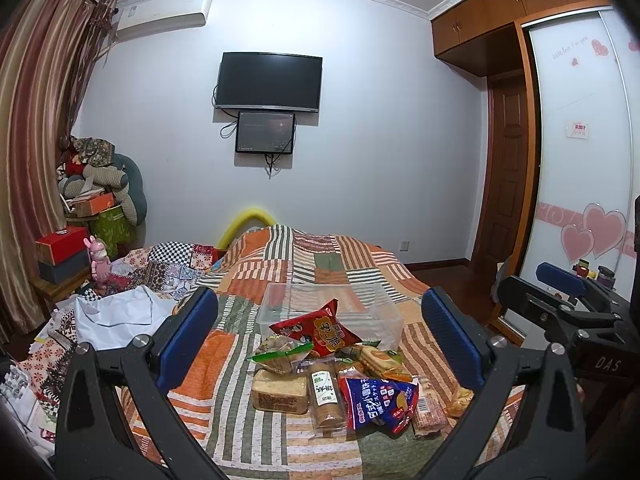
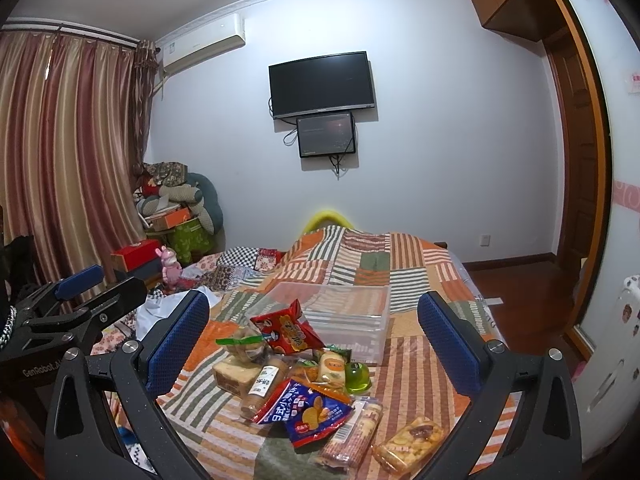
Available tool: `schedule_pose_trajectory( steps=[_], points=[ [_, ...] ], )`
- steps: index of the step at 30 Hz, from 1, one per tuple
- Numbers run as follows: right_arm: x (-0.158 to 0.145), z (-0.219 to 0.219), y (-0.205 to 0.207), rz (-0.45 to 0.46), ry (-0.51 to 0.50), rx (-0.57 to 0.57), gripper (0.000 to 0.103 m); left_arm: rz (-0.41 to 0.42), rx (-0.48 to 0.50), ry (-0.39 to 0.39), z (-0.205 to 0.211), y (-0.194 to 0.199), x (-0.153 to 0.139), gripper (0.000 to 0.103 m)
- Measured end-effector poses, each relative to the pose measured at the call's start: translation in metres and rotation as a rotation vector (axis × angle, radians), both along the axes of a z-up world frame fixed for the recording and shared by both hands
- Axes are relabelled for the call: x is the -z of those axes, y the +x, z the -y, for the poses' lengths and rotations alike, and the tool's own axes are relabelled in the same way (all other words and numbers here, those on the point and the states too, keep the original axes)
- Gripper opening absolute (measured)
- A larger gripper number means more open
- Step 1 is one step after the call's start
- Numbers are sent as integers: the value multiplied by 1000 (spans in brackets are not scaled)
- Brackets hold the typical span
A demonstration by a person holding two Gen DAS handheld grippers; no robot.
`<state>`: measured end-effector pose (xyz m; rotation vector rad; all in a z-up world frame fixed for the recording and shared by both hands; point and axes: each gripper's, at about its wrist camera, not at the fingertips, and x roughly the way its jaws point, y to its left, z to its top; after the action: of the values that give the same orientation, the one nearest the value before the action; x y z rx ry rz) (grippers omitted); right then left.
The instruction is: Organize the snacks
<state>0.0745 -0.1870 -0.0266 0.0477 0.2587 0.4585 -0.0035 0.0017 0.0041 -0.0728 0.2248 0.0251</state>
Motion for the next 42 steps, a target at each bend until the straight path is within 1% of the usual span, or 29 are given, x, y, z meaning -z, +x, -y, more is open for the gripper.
schedule_pose_trajectory(
  steps=[37,42],
  points=[
    [-2,1,0,-14,12,-19,103,-8,5,-5,1,2,1,103],
    [0,2,5,-38,10,-11,103,-9,31,-23,-1,3,1,103]
  ],
)
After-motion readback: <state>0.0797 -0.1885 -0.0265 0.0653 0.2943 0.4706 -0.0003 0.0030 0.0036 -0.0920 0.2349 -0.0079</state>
